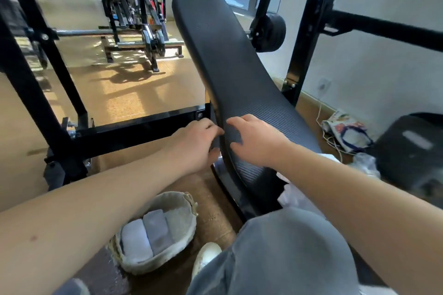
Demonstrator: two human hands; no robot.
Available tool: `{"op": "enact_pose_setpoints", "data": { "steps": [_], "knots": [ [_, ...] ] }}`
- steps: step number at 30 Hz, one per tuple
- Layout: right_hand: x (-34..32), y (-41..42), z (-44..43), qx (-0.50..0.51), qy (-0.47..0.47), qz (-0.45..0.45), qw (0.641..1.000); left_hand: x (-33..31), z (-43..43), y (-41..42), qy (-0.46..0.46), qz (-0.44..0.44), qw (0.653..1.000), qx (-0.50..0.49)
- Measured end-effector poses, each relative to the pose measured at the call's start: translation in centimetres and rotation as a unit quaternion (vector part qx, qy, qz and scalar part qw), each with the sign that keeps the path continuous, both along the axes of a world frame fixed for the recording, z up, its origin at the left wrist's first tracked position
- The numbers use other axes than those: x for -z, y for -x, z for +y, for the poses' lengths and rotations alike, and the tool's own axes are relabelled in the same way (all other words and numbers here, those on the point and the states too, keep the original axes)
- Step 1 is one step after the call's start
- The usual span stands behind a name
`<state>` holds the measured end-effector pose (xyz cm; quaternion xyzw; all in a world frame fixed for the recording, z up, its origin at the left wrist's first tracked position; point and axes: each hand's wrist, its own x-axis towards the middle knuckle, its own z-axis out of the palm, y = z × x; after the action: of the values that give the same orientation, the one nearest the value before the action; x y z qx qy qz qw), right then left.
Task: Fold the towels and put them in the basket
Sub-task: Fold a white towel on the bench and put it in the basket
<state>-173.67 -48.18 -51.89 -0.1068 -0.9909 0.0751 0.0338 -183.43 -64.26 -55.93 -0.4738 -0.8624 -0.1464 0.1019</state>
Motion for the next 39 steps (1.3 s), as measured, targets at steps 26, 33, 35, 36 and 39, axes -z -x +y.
{"op": "enact_pose_setpoints", "data": {
  "steps": [26,33,35,36,39],
  "knots": [
    [-1.5,-7.9,9.0,0.18,0.085,0.161,0.967,2.1,12.6,-6.2,0.015,-0.285,0.953,0.106],
    [-3.4,-8.1,9.9,0.211,0.126,0.325,0.913,1.6,12.9,-7.5,-0.041,-0.348,0.929,0.122],
    [-3.4,-8.1,10.2,0.227,0.153,0.317,0.908,1.6,12.9,-7.4,-0.069,-0.339,0.933,0.096],
    [-3.2,-8.2,10.4,0.233,0.158,0.285,0.916,1.6,12.9,-7.3,-0.088,-0.337,0.934,0.081],
    [-2.4,-8.3,10.1,0.244,0.144,0.128,0.95,1.4,12.7,-6.6,-0.156,-0.381,0.911,0.031]
  ]
}}
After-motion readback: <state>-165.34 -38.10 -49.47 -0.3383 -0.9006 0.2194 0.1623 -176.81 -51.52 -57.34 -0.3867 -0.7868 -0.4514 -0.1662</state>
